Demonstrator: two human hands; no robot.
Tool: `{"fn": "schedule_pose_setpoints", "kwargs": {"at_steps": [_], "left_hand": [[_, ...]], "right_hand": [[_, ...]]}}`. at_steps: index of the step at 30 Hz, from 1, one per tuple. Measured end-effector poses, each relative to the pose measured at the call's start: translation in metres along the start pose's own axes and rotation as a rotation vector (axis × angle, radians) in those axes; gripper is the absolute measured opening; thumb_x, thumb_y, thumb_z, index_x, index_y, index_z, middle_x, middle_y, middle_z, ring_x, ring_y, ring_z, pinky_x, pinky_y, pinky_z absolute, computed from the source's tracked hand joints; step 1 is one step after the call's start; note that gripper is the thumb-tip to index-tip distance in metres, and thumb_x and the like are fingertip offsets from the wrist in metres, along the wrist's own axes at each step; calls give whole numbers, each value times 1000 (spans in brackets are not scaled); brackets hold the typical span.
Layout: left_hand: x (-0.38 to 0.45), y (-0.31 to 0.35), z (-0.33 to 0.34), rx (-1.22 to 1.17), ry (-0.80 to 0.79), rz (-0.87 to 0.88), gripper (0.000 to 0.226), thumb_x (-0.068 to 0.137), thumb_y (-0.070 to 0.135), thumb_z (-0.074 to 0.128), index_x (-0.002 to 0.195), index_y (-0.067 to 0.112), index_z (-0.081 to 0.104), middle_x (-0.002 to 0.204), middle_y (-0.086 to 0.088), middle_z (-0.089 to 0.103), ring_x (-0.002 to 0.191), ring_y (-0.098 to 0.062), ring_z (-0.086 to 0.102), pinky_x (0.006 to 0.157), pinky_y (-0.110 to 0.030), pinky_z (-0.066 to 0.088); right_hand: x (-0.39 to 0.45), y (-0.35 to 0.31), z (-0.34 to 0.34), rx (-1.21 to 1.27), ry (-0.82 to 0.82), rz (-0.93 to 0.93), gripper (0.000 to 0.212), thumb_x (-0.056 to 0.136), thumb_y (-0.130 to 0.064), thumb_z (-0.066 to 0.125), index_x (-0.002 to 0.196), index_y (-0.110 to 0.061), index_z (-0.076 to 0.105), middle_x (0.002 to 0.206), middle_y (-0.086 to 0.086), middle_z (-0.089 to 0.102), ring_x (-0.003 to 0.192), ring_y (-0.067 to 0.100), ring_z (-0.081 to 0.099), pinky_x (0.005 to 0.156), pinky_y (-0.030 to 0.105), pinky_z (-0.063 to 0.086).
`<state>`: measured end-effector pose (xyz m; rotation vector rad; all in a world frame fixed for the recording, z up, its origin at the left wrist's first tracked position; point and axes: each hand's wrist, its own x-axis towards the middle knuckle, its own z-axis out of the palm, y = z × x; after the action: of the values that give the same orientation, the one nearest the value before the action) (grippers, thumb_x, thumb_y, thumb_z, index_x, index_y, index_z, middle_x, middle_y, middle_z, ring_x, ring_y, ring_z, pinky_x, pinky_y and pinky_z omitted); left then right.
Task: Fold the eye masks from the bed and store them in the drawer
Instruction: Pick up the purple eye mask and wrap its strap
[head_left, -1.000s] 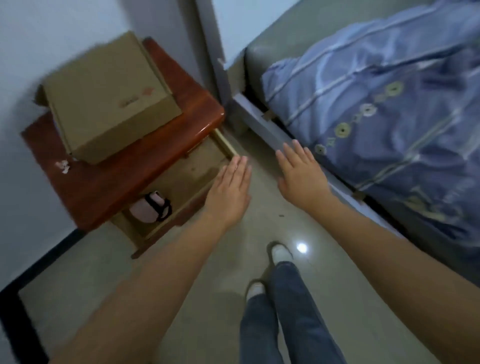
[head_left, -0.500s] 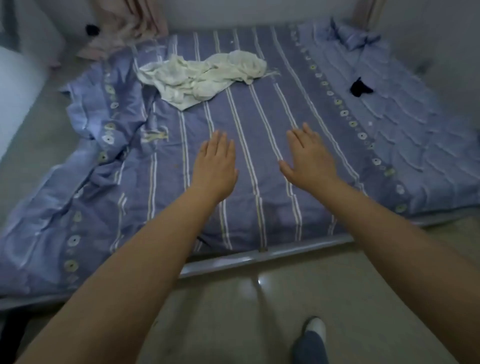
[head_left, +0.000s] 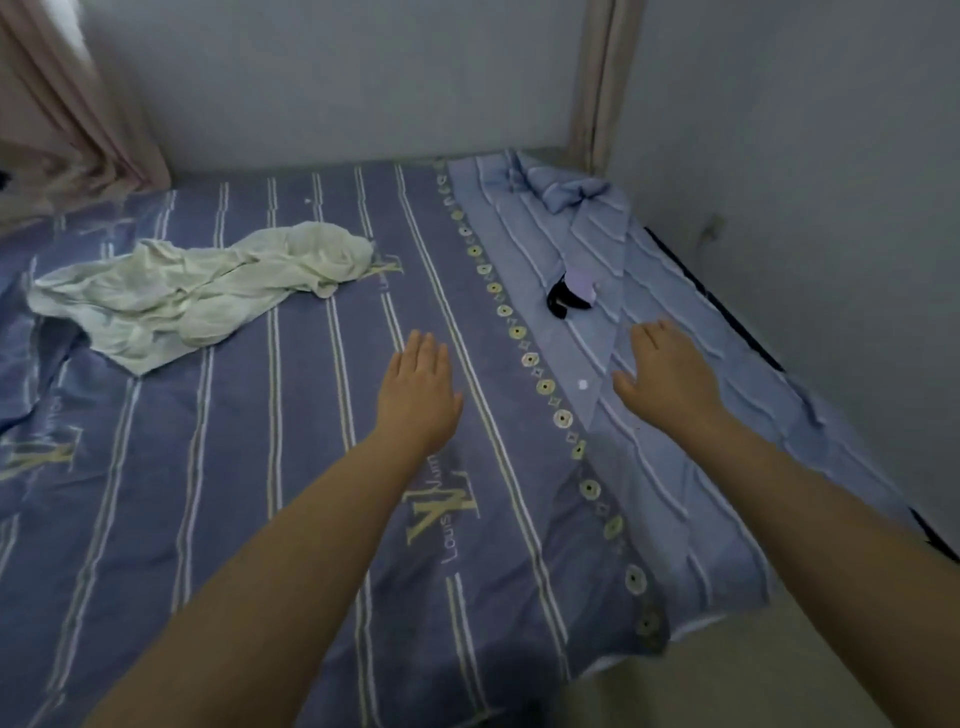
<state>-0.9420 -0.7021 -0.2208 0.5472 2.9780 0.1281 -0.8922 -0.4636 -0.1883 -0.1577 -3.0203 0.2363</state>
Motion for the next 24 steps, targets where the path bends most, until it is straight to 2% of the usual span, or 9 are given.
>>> {"fn": "schedule_pose_setpoints", "kwargs": {"at_steps": [3, 9, 13, 18, 21, 24], "left_hand": [[77, 8, 25, -36, -31, -30, 61, 97, 33, 32, 140, 4, 0, 155, -16, -2, 142, -29, -6, 118, -42, 6], [221, 30, 101, -110, -140, -92, 60, 96, 31, 32, 140, 2, 3, 154, -17, 0, 142, -28, -6, 117, -40, 4], [279, 58, 162, -180, -195, -118, 59, 95, 30, 33, 140, 2, 5, 154, -17, 4, 142, -28, -3, 117, -40, 6], [328, 89, 225, -332, -159, -214, 61, 95, 31, 36, 139, 2, 6, 154, -17, 7, 142, -29, -2, 117, -40, 7], [348, 112, 258, -400, -148, -321, 66, 94, 38, 34, 140, 3, 2, 155, -16, 0, 142, -27, -6, 117, -40, 1], [351, 129, 284, -355, -43, -406, 71, 91, 50, 25, 140, 5, 2, 155, -15, 2, 142, -25, -5, 116, -38, -5]], "right_hand": [[70, 42, 29, 18, -36, 36, 40, 85, -13, 55, 117, 9, 44, 119, 29, 53, 118, 38, 43, 99, 44, 33], [201, 116, 116, 64, -150, 65, 35, 84, -9, 53, 113, 9, 46, 117, 28, 53, 119, 38, 42, 97, 41, 33], [259, 155, 174, 57, -230, 16, 31, 82, -7, 55, 107, 10, 49, 110, 30, 54, 105, 38, 49, 92, 41, 34], [327, 190, 236, 165, -247, 17, 43, 86, -13, 54, 122, 5, 40, 126, 25, 46, 116, 36, 44, 93, 41, 37], [365, 202, 265, 258, -243, 48, 63, 86, -22, 57, 134, 3, 24, 141, 24, 32, 128, 36, 34, 103, 46, 35], [390, 217, 292, 191, -313, -89, 64, 83, -23, 60, 134, -1, 28, 147, 24, 23, 131, 37, 28, 105, 45, 30]]}}
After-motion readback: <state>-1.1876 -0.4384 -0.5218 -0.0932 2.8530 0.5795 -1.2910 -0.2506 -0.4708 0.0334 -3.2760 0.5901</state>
